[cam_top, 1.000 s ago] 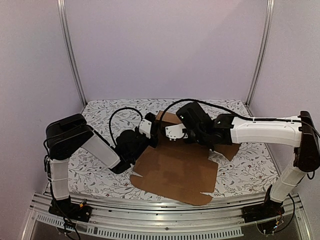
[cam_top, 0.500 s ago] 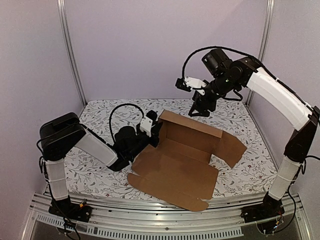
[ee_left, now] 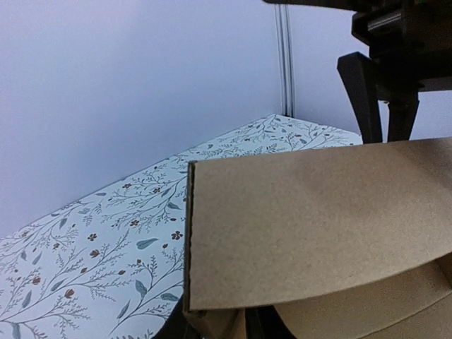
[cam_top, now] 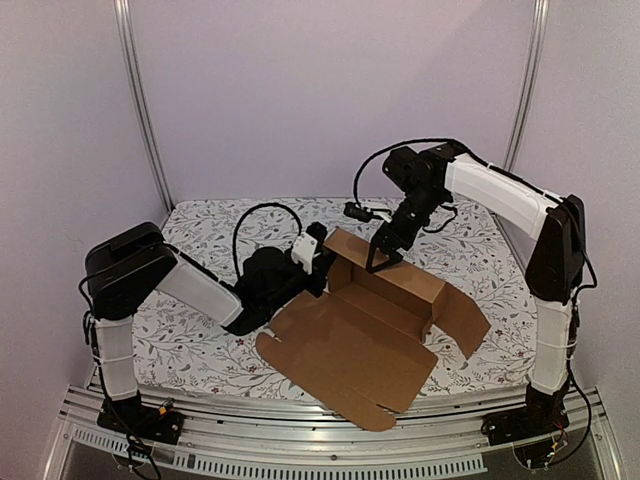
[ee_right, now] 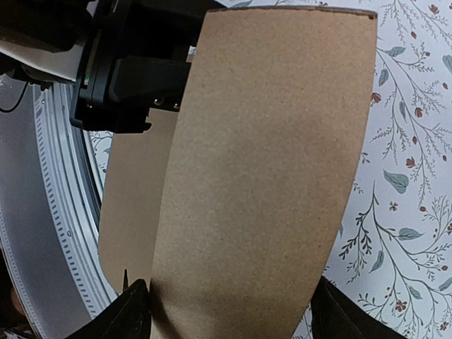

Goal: Fold the paper box

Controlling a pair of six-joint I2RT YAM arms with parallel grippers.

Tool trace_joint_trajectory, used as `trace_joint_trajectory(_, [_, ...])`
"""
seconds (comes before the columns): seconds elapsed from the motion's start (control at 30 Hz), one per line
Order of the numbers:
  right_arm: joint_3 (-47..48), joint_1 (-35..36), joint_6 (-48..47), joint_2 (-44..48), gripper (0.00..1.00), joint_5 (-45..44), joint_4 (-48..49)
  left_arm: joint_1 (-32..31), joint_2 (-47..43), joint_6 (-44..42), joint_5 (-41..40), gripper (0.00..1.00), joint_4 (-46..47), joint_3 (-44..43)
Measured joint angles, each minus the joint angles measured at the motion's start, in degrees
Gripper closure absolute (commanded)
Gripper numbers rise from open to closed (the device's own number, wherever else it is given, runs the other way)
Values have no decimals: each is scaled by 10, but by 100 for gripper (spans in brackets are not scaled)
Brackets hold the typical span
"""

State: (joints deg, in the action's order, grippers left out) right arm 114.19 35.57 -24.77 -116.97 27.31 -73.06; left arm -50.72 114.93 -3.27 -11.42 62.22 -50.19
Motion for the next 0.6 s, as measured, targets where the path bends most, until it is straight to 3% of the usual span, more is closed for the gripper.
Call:
trace_joint_trajectory(0.27, [16, -39, 5, -33, 28, 62, -26, 2, 15, 25, 16, 80, -68, -53])
trace_joint_trajectory(0.37, [17, -53, 4, -40, 30, 82, -28, 4, 25, 38, 21, 70, -63, -62])
trace_joint_trajectory(0.6, [17, -66, -5, -49, 32, 108, -31, 7, 57, 52, 44, 72, -46, -68])
